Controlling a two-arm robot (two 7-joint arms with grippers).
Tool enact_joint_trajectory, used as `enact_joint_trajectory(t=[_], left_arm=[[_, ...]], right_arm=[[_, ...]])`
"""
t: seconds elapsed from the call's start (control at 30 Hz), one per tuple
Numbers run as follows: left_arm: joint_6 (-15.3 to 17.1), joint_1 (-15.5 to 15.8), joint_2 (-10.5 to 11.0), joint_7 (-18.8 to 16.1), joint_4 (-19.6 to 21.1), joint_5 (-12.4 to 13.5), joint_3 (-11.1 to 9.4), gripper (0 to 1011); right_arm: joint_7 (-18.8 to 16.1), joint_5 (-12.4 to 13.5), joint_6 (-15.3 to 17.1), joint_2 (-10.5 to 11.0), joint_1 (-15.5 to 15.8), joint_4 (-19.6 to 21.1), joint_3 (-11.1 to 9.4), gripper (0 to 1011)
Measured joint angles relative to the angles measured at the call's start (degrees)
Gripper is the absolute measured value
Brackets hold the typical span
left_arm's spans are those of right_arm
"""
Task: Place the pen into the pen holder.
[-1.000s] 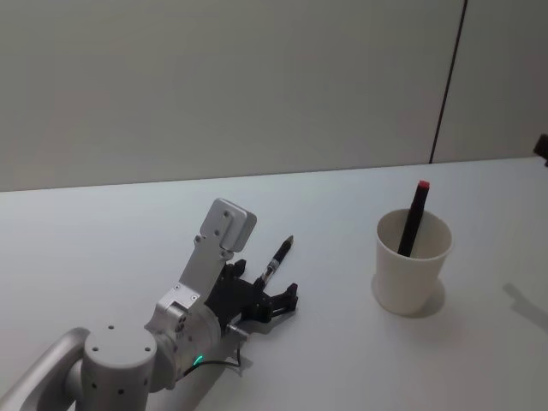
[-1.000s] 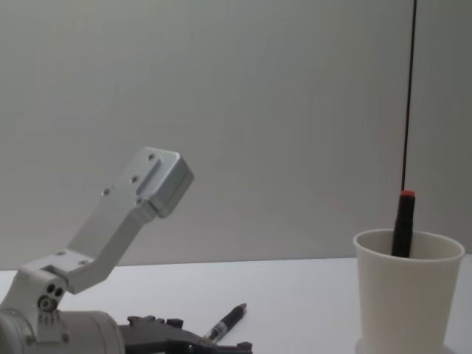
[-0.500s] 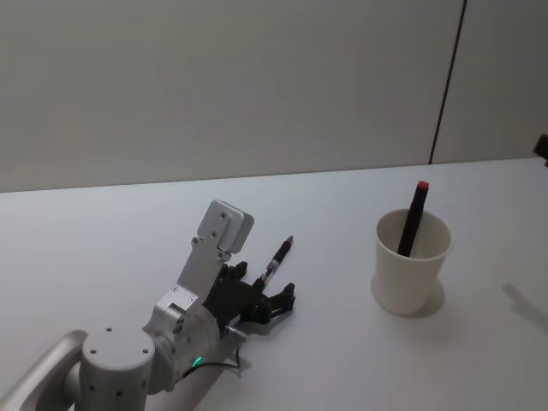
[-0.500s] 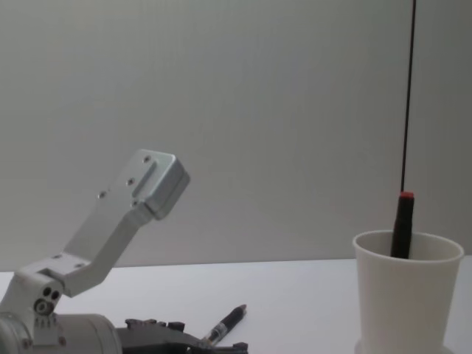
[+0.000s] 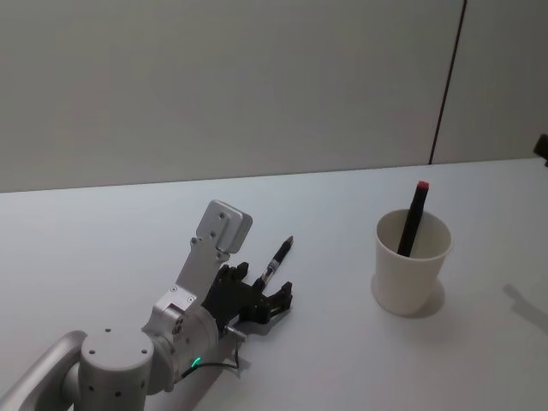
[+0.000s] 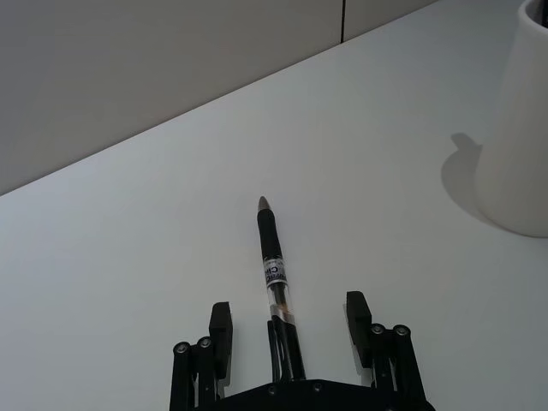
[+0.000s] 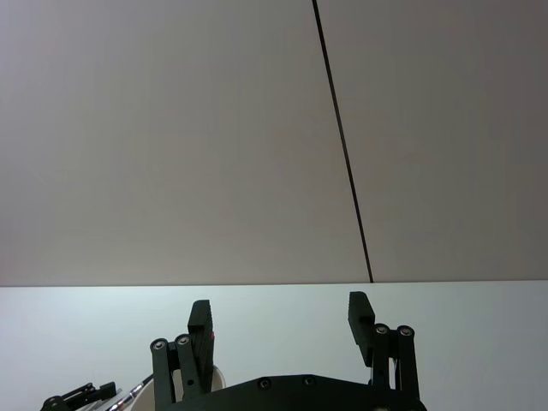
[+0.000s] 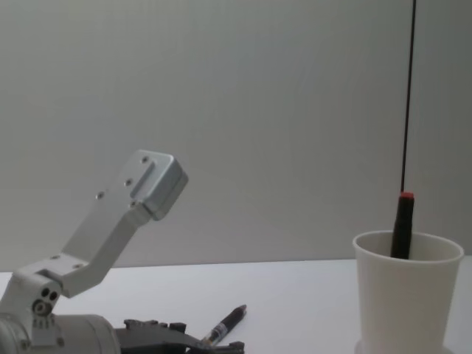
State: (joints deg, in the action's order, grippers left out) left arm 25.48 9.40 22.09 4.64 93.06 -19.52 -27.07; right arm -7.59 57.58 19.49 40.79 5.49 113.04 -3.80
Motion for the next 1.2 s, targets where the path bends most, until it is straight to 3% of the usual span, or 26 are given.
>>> enact_joint_trajectory(t=[1.2], left_arm=[[0.0,0.0,0.0,-0.1,0.0,0.0,0.0,605]], right_arm=[[0.0,0.0,0.0,0.0,0.0,0.0,0.0,1001]])
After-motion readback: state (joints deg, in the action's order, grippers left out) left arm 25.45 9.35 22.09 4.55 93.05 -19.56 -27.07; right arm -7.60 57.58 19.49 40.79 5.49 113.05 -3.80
